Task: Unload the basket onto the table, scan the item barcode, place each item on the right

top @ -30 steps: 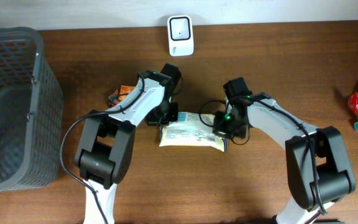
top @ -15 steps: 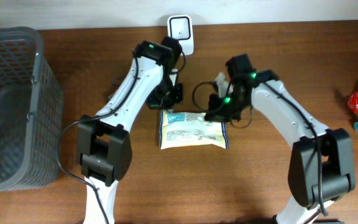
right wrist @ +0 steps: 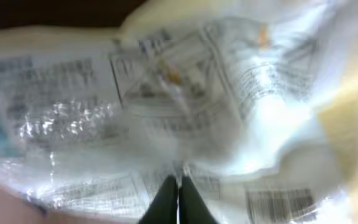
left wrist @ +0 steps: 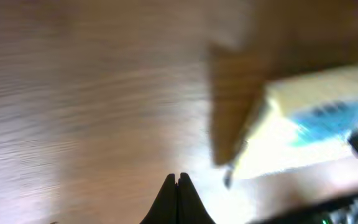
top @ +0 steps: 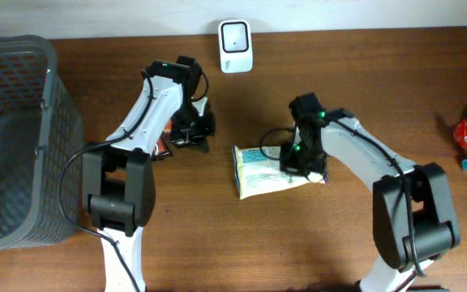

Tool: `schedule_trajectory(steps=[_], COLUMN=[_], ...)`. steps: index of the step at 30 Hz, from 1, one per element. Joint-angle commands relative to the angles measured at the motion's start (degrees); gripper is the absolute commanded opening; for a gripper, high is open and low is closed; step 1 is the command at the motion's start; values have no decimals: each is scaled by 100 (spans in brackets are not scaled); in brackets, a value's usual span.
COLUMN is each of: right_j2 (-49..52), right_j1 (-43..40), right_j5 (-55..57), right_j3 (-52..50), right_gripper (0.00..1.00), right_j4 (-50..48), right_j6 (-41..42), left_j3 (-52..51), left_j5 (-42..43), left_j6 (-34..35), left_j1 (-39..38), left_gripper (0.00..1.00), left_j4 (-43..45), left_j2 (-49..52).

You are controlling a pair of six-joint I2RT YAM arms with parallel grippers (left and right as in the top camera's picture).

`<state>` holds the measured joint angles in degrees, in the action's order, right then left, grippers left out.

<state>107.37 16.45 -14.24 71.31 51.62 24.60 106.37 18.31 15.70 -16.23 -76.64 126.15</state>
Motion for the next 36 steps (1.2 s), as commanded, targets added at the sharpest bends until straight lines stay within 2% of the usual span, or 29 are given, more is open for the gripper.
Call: schedule_trajectory(steps=[1,5,7,8,10,12,14,15,16,18,20,24,27,29,30,32,33,34,35,36], right_j2=[15,109,245,278,415,575,723,811,859,861,861,861,861,861,861,861,861,861,861,861], right_j1=[-46,-240,-487,-605,-811,-804,-767,-785,-789,-791,-791,-782,-785,-791,-828,-949,-1084,-1213,-1351,-1495], right_j5=[297,745,708,531,-345,-638,-586,-22,704,1211,1228,568,107,332,549,616,612,612,612,610], right_j3=[831,837,835,835,802,560,216,7,-13,2,92,376,629,1097,1517,2238,2743,3064,3283,3429], right_gripper=[5,5,5,4,4,4,4,4,4,4,4,4,5,7,10,34,59,94,99,99], right_j4=[321,483,570,605,629,476,42,-160,-131,-136,-142,-358,-560,-90,376,1088,1561,1836,1991,2083], right_j6=[-201,-11,-15,-92,-780,-927,-914,-636,-387,-363,-350,-354,-302,-313,-313,-319,-334,-334,-334,-332], left_j3=[-48,-50,-103,-153,-310,-664,-1071,-1316,-1443,-1458,-1458,-1180,-291,431,778,1113,1075,970,791,636], left_j5=[1473,1661,1648,1648,1714,1943,1574,964,568,63,-627,-789,-918,-909,-857,-68,369,634,822,997], left_j6=[-1130,-1224,-802,-673,-612,-608,-188,210,308,339,807,649,516,389,389,385,136,-264,-505,-643], left_j1=[-190,-535,-730,-772,-876,-1016,-1071,-1058,-1019,-892,-623,-111,284,455,487,442,345,214,76,-59], left_gripper=[0,0,0,0,0,0,0,0,0,0,0,0,0,0,0,1,22,66,98,99], left_j4=[-15,155,426,581,920,1539,2203,2424,2465,2430,2365,2170,1539,916,540,-240,-540,-662,-658,-643], left_j2=[-7,-4,7,17,50,50,63,101,166,321,393,391,391,391,391,391,417,426,426,428])
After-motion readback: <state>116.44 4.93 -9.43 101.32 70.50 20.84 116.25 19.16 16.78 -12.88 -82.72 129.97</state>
